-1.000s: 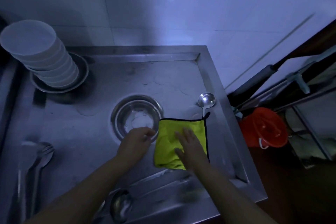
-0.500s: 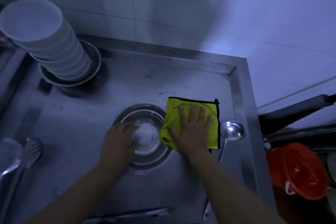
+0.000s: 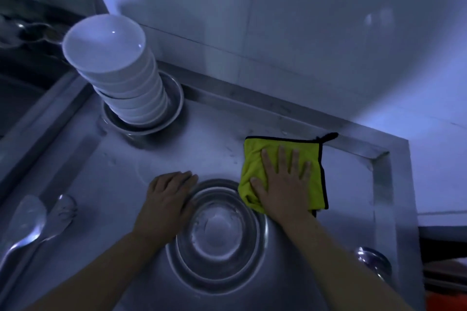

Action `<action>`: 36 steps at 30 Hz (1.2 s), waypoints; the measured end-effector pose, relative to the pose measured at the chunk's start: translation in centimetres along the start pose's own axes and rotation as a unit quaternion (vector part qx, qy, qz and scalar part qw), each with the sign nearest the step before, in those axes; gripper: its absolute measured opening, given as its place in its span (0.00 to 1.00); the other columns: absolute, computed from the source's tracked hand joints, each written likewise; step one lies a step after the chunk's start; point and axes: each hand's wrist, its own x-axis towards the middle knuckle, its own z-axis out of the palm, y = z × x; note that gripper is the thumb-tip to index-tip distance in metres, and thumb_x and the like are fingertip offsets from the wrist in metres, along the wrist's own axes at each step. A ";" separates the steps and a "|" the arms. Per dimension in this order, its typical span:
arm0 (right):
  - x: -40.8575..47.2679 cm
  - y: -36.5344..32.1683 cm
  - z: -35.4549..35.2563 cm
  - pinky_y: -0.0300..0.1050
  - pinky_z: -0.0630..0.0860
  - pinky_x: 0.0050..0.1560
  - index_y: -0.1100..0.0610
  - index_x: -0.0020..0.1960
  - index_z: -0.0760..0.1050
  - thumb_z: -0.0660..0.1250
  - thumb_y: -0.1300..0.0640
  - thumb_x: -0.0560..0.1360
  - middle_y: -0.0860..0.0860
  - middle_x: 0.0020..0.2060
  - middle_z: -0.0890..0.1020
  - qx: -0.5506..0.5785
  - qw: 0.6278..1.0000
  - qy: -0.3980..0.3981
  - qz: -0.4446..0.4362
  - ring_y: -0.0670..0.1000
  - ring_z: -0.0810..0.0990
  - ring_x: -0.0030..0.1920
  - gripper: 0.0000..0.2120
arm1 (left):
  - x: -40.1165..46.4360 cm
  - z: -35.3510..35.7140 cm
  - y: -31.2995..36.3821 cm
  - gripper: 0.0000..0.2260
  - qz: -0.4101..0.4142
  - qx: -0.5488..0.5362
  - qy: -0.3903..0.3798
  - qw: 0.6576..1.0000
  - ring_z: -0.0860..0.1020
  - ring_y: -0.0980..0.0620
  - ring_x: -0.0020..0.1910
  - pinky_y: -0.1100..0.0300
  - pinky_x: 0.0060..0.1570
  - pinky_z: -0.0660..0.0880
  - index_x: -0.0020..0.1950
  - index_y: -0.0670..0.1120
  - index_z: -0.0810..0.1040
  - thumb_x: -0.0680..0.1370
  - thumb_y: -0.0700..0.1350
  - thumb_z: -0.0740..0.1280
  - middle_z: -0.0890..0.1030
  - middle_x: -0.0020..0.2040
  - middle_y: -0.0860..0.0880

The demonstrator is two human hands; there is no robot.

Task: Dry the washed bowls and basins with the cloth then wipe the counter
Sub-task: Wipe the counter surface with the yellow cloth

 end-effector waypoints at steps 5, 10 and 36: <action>4.0 -6.2 -0.9 0.67 0.36 0.71 0.45 0.77 0.47 0.39 0.32 0.75 0.55 0.78 0.49 0.028 0.997 0.006 -0.074 0.63 0.45 0.76 0.34 | 0.1 0.3 -0.2 0.21 0.015 -0.019 0.048 0.999 0.70 0.47 0.56 0.52 0.58 0.63 0.60 0.43 0.79 0.71 0.49 0.59 0.80 0.57 0.45; 11.3 -12.3 -1.6 0.64 0.38 0.73 0.47 0.78 0.48 0.45 0.36 0.78 0.53 0.78 0.50 0.040 0.982 0.021 -0.183 0.57 0.44 0.77 0.31 | 0.5 0.8 -0.8 0.20 0.022 -0.016 0.079 0.997 0.70 0.48 0.56 0.53 0.57 0.64 0.58 0.44 0.80 0.70 0.48 0.60 0.81 0.56 0.47; 4.8 11.9 -1.7 0.67 0.43 0.72 0.49 0.78 0.45 0.53 0.38 0.78 0.56 0.78 0.48 0.043 0.975 0.050 0.212 0.60 0.43 0.77 0.34 | 0.3 0.2 0.1 0.21 0.022 0.004 0.078 0.997 0.70 0.45 0.56 0.50 0.56 0.64 0.56 0.40 0.81 0.71 0.49 0.58 0.81 0.55 0.43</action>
